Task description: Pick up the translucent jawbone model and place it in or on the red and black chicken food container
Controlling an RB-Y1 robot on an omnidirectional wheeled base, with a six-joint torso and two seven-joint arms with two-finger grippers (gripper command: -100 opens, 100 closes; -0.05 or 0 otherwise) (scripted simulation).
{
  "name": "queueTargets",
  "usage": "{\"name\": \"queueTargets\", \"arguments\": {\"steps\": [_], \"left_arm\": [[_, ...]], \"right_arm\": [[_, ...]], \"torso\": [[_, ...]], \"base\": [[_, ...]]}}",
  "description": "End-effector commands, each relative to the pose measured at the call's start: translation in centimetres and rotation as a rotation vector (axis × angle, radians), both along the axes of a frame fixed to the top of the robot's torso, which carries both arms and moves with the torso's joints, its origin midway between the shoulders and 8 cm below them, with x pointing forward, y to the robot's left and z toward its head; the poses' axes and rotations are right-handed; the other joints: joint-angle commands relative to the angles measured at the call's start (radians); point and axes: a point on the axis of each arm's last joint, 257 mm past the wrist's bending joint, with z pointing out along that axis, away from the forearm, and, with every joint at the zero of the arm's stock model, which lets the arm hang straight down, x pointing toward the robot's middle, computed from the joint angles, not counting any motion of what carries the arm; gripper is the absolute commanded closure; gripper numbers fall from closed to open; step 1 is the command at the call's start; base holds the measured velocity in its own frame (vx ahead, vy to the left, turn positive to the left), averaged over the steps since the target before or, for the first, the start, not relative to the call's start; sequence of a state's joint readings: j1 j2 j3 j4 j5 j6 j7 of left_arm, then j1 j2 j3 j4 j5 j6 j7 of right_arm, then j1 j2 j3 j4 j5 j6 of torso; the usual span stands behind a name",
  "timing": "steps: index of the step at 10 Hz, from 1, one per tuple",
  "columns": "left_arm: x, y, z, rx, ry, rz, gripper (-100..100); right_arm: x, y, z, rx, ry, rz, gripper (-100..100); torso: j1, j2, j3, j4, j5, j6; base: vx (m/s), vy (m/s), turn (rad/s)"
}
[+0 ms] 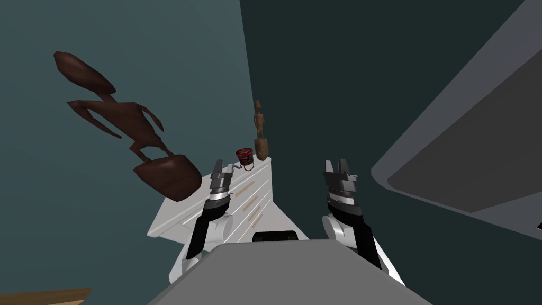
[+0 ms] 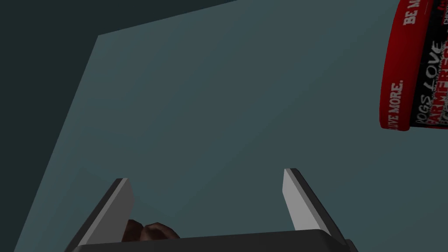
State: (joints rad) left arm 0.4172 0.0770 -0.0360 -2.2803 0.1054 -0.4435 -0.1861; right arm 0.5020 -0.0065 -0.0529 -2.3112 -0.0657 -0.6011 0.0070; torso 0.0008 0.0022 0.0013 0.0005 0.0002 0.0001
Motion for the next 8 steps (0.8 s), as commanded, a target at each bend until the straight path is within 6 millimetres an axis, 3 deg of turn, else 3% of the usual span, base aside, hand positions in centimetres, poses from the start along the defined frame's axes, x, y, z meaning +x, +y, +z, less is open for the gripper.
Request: {"name": "queueTargets", "arguments": {"steps": [1, 8], "left_arm": [[0.7, -0.2, -0.7, 0.007, 0.035, -0.004, -100], [4.5, -0.9, -1.6, 0.053, 0.147, -0.018, -100]], "right_arm": [[0.0, 0.0, 0.0, 0.000, 0.000, 0.000, 0], [0.0, 0.0, 0.0, 0.000, 0.000, 0.000, 0]], "torso": [[0.000, 0.000, 0.000, 0.000, 0.000, 0.000], [0.000, -0.001, -0.001, 0.000, 0.000, 0.000]], "base": [[-0.033, 0.007, -0.002], [-0.020, 0.010, 0.004]]}}
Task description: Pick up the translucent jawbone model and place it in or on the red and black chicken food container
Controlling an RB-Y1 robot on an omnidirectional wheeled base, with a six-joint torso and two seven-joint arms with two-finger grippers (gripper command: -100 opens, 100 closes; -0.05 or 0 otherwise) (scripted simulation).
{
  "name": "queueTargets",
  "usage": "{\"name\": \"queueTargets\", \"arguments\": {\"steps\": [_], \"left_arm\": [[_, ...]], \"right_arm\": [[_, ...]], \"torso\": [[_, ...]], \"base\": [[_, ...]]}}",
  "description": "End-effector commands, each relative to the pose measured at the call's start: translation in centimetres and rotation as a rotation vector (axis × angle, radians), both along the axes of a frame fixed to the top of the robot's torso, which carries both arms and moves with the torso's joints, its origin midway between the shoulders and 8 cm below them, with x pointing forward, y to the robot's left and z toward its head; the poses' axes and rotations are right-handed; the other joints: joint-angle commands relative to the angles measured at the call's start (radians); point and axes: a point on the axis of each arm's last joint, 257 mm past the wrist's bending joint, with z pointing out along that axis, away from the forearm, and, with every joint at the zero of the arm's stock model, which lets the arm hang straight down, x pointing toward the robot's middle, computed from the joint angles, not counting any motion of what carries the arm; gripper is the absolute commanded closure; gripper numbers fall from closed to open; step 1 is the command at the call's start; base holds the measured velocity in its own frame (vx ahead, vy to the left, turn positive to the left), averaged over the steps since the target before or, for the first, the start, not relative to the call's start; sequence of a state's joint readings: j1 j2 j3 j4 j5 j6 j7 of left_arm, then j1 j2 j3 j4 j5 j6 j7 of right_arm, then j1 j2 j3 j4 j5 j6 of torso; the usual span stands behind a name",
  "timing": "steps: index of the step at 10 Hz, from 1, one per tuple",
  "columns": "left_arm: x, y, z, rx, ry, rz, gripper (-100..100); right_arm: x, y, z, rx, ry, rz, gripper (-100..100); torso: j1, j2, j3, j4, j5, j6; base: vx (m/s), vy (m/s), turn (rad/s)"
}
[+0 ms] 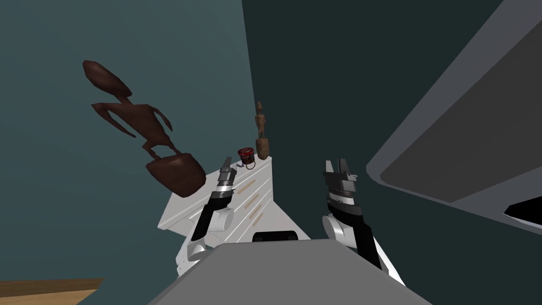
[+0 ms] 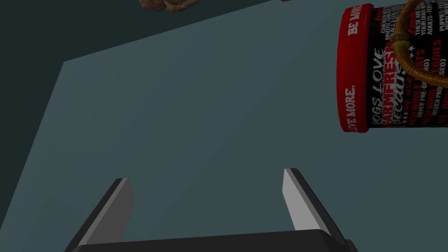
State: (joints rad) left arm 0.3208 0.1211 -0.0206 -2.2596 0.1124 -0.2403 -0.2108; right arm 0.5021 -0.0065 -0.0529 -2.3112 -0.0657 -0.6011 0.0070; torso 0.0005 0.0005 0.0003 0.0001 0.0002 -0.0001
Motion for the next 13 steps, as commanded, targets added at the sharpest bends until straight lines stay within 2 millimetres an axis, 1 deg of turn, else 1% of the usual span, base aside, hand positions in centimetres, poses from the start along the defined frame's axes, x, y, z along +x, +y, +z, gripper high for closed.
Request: {"name": "queueTargets", "arguments": {"steps": [1, 2, 3, 5, 6, 7, 8, 9, 10, 11, 12, 13], "left_arm": [[1.2, -0.4, 0.1, 0.018, 0.021, -0.003, -100], [1.6, -0.4, -0.4, 0.018, 0.047, -0.002, -100], [2.4, -0.6, 0.2, 0.036, 0.046, -0.004, -100], [3.0, -0.6, -0.9, 0.036, 0.093, -0.003, -100], [3.9, -0.8, -0.2, 0.055, 0.094, -0.004, -100], [4.3, -0.7, -1.0, 0.055, 0.125, -0.003, -100], [4.5, -0.7, -1.2, 0.056, 0.138, -0.003, -100], [5.5, -0.9, -0.8, 0.075, 0.148, -0.002, -100], [5.8, -0.9, -1.4, 0.076, 0.177, -0.002, -100], [5.9, -0.9, -1.6, 0.076, 0.185, -0.002, -100], [6.9, -1.1, -1.0, 0.095, 0.192, 0.000, -100], [7.2, -1.0, -1.6, 0.096, 0.217, 0.000, -100]], "right_arm": [[0.0, 0.0, 0.0, 0.000, 0.000, 0.000, 0], [0.0, 0.0, 0.0, 0.000, 0.000, 0.000, 0], [0.0, 0.0, 0.0, 0.000, 0.000, 0.000, 0], [0.0, 0.0, 0.0, 0.000, 0.000, 0.000, 0], [0.0, 0.0, 0.0, 0.000, 0.000, 0.000, 0], [0.0, 0.0, 0.0, 0.000, 0.000, 0.000, 0], [0.0, 0.0, 0.0, 0.000, 0.000, 0.000, 0], [0.0, 0.0, 0.0, 0.000, 0.000, 0.000, 0], [0.0, 0.0, 0.0, 0.000, 0.000, 0.000, 0], [0.0, 0.0, 0.0, 0.000, 0.000, 0.000, 0], [0.0, 0.0, 0.0, 0.000, 0.000, 0.000, 0], [0.0, 0.0, 0.0, 0.000, 0.000, 0.000, 0]], "torso": [[0.000, 0.000, 0.000, 0.000, 0.000, 0.000], [0.000, 0.000, 0.000, 0.000, 0.000, 0.000], [0.000, 0.000, 0.000, 0.000, 0.000, 0.000], [0.000, 0.000, 0.000, 0.000, 0.000, 0.000], [0.000, 0.000, 0.000, 0.000, 0.000, 0.000], [0.000, 0.000, 0.000, 0.000, 0.000, 0.000], [0.000, 0.000, 0.000, 0.000, 0.000, 0.000], [0.000, 0.000, 0.000, 0.000, 0.000, 0.000], [0.000, 0.000, 0.000, 0.000, 0.000, 0.000], [0.000, 0.000, 0.000, 0.000, 0.000, 0.000], [0.000, 0.000, 0.000, 0.000, 0.000, 0.000], [0.000, 0.000, 0.000, 0.000, 0.000, 0.000]], "base": [[-0.015, 0.010, 0.014], [-0.016, 0.011, 0.002], [-0.017, 0.016, 0.012], [-0.008, 0.011, 0.001], [-0.014, 0.010, 0.016], [-0.012, 0.012, 0.005], [-0.004, 0.008, -0.002], [-0.012, 0.015, 0.019], [-0.012, 0.014, 0.005], [-0.006, 0.005, -0.001], [-0.013, 0.010, 0.022], [-0.014, 0.010, 0.006]]}}
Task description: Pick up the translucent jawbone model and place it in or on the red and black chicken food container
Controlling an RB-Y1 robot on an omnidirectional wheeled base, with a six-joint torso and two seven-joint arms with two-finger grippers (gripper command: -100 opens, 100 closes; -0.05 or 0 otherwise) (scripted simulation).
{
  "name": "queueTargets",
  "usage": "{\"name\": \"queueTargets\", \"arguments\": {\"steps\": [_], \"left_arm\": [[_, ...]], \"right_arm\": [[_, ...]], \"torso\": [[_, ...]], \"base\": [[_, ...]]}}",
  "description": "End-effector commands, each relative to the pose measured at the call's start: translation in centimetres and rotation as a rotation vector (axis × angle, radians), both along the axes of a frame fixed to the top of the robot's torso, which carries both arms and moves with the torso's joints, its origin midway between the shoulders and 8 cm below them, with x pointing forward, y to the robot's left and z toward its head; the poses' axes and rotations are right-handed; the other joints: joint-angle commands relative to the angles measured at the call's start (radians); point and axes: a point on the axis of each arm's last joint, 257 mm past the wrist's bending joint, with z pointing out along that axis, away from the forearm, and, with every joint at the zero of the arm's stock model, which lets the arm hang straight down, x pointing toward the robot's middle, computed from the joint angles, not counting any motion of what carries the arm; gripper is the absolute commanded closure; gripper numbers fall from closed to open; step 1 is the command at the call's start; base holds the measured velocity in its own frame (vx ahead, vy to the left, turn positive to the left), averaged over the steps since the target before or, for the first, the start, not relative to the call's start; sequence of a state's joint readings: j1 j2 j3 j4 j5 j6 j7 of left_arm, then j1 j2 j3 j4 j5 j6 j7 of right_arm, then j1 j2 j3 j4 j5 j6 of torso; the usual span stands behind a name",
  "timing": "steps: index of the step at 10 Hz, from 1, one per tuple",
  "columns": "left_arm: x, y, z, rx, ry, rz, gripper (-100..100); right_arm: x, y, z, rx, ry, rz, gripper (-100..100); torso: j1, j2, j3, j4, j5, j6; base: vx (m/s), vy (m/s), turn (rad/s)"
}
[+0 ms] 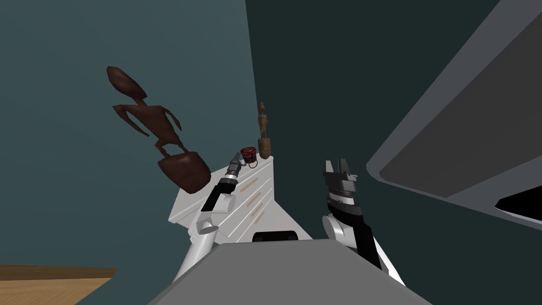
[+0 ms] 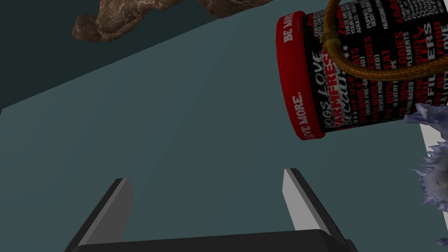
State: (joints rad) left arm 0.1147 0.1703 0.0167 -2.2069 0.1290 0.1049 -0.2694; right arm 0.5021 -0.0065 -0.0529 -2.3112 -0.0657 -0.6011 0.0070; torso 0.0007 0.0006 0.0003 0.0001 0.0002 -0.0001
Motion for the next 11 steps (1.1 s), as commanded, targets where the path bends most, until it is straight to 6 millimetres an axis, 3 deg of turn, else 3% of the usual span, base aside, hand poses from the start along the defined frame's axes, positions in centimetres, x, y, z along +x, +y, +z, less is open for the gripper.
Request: {"name": "queueTargets", "arguments": {"steps": [1, 2, 4, 5, 7, 8, 10, 11], "left_arm": [[0.5, -0.2, -0.6, 0.004, 0.033, 0.002, -100], [1.4, -0.3, 0.0, 0.023, 0.035, 0.003, -100], [1.9, -0.3, -1.1, 0.025, 0.082, 0.005, -100], [2.8, -0.4, -0.2, 0.044, 0.080, 0.006, -100], [3.3, -0.3, -1.6, 0.046, 0.137, 0.009, -100], [4.3, -0.5, -0.7, 0.064, 0.136, 0.010, -100], [4.6, -0.4, -2.2, 0.067, 0.194, 0.012, -100], [5.6, -0.5, -1.5, 0.084, 0.197, 0.014, -100]], "right_arm": [[0.0, 0.0, 0.0, 0.000, 0.000, 0.000, 0], [0.0, 0.0, 0.0, 0.000, 0.000, 0.000, 0], [0.0, 0.0, 0.0, 0.000, 0.000, 0.000, 0], [0.0, 0.0, 0.0, 0.000, 0.000, 0.000, 0], [0.0, 0.0, 0.0, 0.000, 0.000, 0.000, 0], [0.0, 0.0, 0.0, 0.000, 0.000, 0.000, 0], [0.0, 0.0, 0.0, 0.000, 0.000, 0.000, 0], [0.0, 0.0, 0.0, 0.000, 0.000, 0.000, 0]], "torso": [[0.000, 0.000, 0.000, 0.000, 0.000, 0.000], [0.000, 0.000, 0.000, 0.000, 0.000, 0.000], [0.000, 0.000, 0.000, 0.000, 0.000, 0.000], [0.000, 0.000, 0.000, 0.000, 0.000, 0.000], [0.000, 0.001, 0.000, 0.000, 0.000, 0.000], [0.000, 0.000, 0.000, 0.000, 0.000, 0.000], [-0.001, 0.001, 0.001, 0.000, 0.000, 0.000], [-0.001, 0.001, 0.000, 0.000, 0.000, 0.000]], "base": [[-0.006, 0.005, -0.003], [-0.016, 0.006, 0.021], [-0.013, 0.007, 0.005], [-0.021, 0.010, 0.023], [-0.018, 0.006, 0.006], [-0.021, 0.007, 0.033], [-0.024, 0.002, 0.003], [-0.030, 0.004, 0.031]]}}
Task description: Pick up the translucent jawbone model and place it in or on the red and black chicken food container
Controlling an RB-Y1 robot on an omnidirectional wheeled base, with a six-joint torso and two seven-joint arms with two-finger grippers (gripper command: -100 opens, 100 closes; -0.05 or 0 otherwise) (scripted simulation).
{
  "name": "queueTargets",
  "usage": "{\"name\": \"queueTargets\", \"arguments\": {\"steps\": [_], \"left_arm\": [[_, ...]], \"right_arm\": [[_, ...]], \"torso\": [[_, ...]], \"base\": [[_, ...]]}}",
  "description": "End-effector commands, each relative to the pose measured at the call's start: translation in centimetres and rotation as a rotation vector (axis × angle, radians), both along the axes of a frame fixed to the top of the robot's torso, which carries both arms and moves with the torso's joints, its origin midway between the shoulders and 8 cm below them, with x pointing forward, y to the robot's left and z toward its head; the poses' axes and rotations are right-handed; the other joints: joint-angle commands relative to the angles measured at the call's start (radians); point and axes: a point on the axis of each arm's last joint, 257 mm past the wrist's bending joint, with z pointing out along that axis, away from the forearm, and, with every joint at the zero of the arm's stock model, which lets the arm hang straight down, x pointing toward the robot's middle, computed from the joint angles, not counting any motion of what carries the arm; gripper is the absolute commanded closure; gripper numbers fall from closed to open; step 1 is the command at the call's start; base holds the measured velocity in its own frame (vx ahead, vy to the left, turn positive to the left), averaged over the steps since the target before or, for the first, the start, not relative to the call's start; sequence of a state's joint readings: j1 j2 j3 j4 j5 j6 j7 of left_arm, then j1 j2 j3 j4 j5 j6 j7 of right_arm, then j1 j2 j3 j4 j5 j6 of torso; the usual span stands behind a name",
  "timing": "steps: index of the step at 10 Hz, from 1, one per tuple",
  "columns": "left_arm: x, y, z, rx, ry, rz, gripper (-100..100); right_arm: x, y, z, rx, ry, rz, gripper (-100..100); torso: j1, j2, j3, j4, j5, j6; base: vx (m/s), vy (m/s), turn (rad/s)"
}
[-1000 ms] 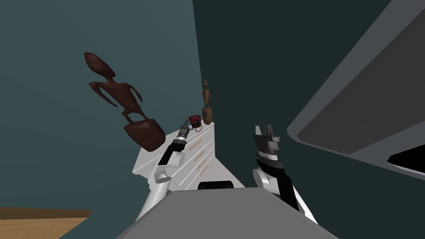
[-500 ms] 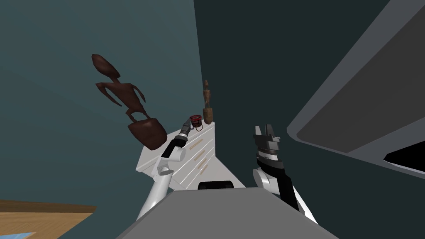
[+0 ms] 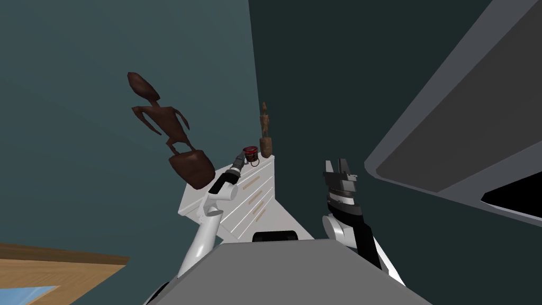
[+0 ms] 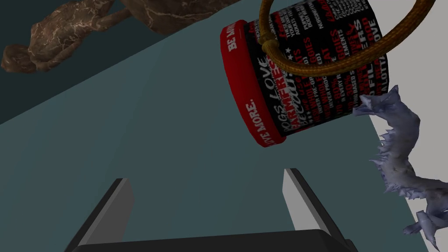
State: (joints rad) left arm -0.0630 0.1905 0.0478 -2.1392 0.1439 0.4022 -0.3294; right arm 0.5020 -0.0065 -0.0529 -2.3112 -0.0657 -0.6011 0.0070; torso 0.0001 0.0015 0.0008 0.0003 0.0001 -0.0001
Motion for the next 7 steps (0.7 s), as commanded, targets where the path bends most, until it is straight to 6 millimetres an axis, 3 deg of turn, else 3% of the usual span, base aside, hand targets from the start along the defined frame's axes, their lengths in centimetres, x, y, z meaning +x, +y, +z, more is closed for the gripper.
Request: {"name": "queueTargets", "arguments": {"steps": [1, 3, 4, 6, 7], "left_arm": [[0.6, 0.0, -0.3, 0.011, 0.032, 0.003, -100], [0.7, 0.0, -1.2, 0.013, 0.066, 0.005, -100], [1.7, -0.1, -0.7, 0.029, 0.078, 0.005, -100], [1.9, 0.0, -1.9, 0.032, 0.128, 0.008, -100], [2.8, -0.1, -1.3, 0.046, 0.133, 0.007, -100]], "right_arm": [[0.0, 0.0, 0.0, 0.000, 0.000, 0.000, 0], [0.0, 0.0, 0.0, 0.000, 0.000, 0.000, 0], [0.0, 0.0, 0.0, 0.000, 0.000, 0.000, 0], [0.0, 0.0, 0.0, 0.000, 0.000, 0.000, 0], [0.0, 0.0, 0.0, 0.000, 0.000, 0.000, 0]], "torso": [[0.000, 0.000, 0.000, 0.000, 0.000, 0.000], [0.000, 0.000, 0.000, 0.000, 0.000, 0.000], [0.000, -0.001, -0.001, 0.000, 0.000, 0.000], [0.000, 0.000, 0.000, 0.000, 0.000, 0.000], [0.000, 0.000, 0.000, 0.000, 0.000, 0.000]], "base": [[-0.030, 0.003, 0.013], [-0.007, 0.001, -0.001], [-0.029, -0.007, 0.029], [-0.025, 0.003, 0.010], [-0.030, 0.006, 0.033]]}}
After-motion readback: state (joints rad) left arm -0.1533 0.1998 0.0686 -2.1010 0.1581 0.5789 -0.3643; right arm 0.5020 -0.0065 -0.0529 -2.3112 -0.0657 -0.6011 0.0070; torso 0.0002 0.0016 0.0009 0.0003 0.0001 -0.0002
